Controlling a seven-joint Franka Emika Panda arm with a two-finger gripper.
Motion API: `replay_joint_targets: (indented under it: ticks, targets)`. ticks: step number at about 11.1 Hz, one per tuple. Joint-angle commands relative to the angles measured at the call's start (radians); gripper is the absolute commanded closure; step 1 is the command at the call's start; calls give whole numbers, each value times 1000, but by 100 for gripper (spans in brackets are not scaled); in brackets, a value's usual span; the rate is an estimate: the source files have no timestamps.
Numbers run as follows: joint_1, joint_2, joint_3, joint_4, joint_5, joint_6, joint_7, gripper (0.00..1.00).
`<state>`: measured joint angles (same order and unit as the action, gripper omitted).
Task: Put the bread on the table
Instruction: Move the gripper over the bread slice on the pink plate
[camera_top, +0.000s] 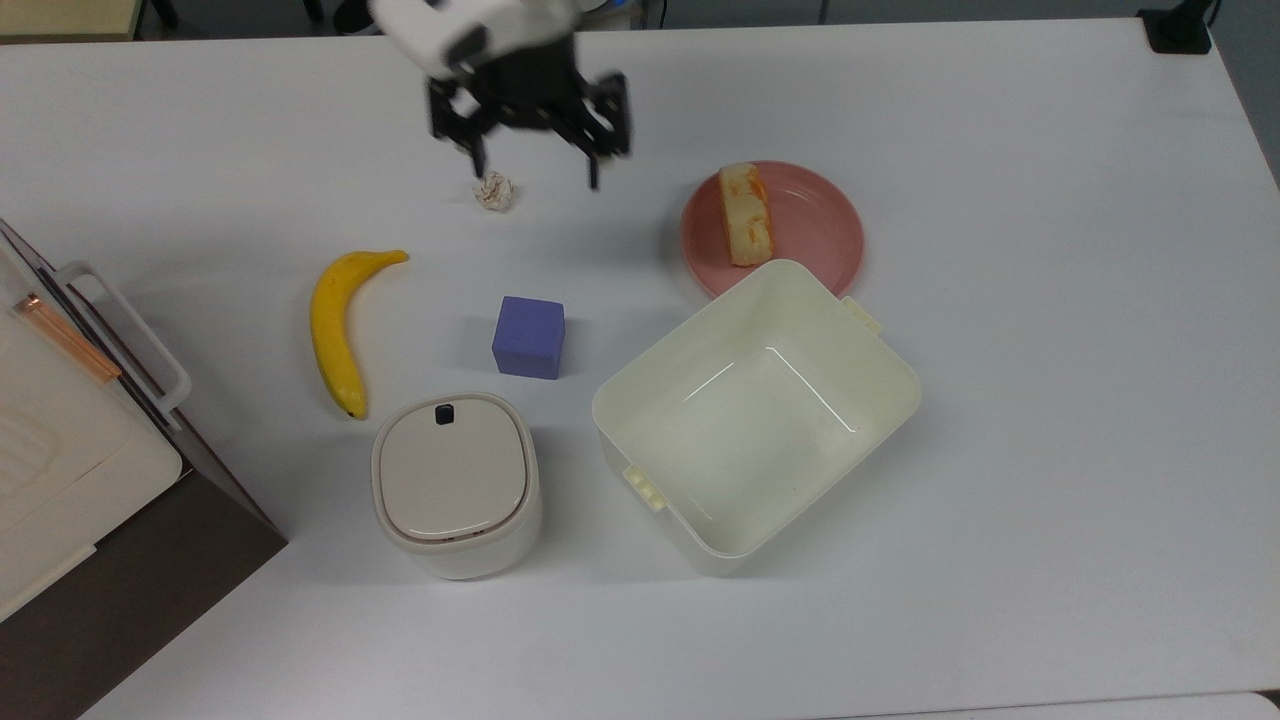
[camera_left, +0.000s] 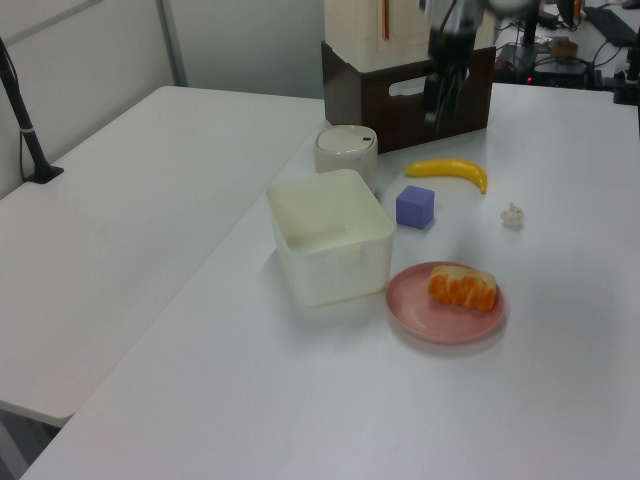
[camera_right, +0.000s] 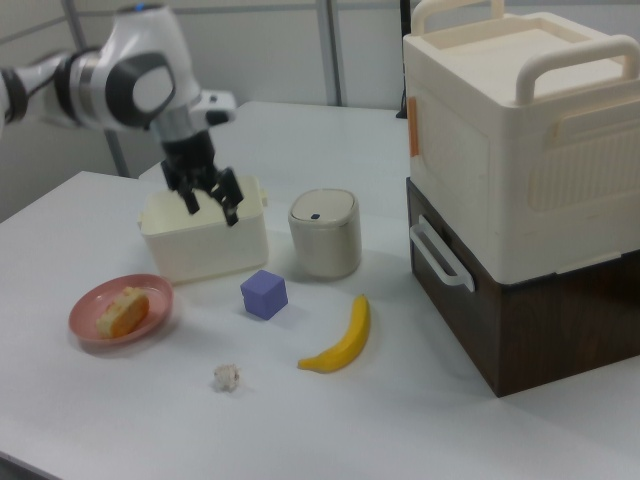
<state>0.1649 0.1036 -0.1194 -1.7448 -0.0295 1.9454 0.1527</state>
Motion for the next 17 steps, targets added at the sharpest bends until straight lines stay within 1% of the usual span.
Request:
replay_joint_targets:
  ticks: [1, 4, 5, 6, 8, 9, 11, 12, 15, 17]
  targets:
    - [54, -143, 36, -249, -56, 127, 88, 0]
    - [120, -229, 38, -369, -56, 133, 90, 0]
    - [140, -229, 38, -381, -58, 135, 96, 0]
    - [163, -222, 38, -383, -59, 142, 132, 0]
    - [221, -211, 38, -418, -64, 213, 197, 0]
    - [257, -182, 38, -414, -70, 231, 237, 0]
    - [309, -156, 40, -418, -140, 285, 371, 0]
    - [330, -130, 40, -418, -174, 288, 420, 0]
    - [364, -50, 40, -417, -240, 293, 461, 0]
    - [364, 7, 38, -409, -274, 291, 461, 0]
